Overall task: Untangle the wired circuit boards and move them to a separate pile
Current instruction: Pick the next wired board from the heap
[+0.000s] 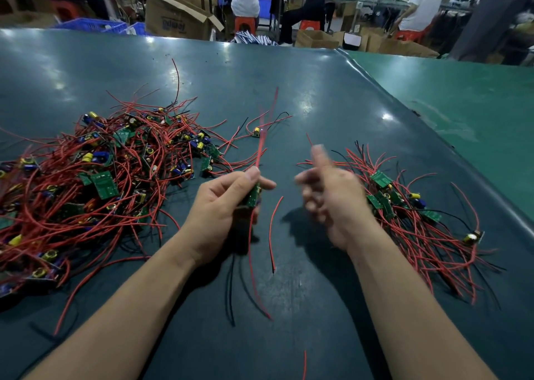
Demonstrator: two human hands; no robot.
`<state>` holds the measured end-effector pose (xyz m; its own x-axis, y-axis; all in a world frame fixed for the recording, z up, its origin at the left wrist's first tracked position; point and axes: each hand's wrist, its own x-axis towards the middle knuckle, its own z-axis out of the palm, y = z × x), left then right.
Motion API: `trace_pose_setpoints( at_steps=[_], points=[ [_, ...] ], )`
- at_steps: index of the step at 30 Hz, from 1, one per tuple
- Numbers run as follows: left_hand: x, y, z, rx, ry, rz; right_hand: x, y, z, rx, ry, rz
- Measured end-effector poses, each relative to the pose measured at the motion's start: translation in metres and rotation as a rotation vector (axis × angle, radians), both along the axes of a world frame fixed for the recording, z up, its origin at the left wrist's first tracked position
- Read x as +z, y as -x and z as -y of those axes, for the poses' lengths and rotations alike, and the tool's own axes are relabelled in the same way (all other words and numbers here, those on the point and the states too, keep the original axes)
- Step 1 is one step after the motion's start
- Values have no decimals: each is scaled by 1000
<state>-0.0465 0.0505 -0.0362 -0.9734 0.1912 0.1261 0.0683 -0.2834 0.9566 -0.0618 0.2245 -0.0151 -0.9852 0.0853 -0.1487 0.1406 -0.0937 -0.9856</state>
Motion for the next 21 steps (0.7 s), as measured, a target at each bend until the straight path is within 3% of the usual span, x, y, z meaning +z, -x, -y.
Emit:
trace_pose_setpoints(
  at_steps=[2,4,10,13,17,21],
  points=[
    [0,3,0,70,-8,-8,-1,-11,13,366,-191,30],
    [2,2,0,58,19,16,-4,-19,24,542,-196,-21],
    [5,-1,3,-84,72,87,1,-22,23,575,-124,-11],
    [7,3,2,125,-13,9,3,-19,22,407,-55,-92],
    [4,10,16,750,132,-353,12,-11,17,70,223,-281],
    [1,8,15,814,247,-462,16,-5,9,-457,563,-358]
  ],
)
